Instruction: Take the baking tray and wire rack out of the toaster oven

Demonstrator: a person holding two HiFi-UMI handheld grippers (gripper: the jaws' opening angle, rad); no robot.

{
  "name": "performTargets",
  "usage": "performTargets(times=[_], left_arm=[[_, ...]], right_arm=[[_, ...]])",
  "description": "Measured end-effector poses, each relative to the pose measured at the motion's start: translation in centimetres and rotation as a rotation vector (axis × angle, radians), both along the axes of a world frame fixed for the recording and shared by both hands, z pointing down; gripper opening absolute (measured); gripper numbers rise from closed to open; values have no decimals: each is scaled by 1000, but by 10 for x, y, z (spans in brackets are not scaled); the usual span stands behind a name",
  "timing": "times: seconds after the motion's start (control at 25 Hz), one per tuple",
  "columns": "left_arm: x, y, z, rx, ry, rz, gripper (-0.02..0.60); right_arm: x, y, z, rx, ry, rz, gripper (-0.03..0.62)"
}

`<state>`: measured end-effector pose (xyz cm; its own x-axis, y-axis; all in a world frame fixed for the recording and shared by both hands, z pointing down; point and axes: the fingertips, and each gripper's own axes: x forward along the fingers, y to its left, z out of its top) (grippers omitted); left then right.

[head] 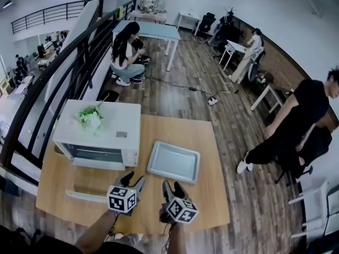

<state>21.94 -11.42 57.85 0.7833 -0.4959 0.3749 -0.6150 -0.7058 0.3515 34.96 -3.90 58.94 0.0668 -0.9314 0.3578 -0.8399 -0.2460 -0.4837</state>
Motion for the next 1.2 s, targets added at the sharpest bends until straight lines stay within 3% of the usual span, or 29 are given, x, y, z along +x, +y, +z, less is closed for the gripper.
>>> performTargets(times=[0.4,0.92,1.2], left_arm=[[-110,12,-54,146,-26,-68,148],[-238,33,-79,221,-39,-189,55],[-288,45,-86,246,-58,-238,14]], right_arm=[[-103,3,-52,71,121,-87,161],[-215,12,-83,119,326,-176,71],[-258,19,-89,142,357,-207,17]])
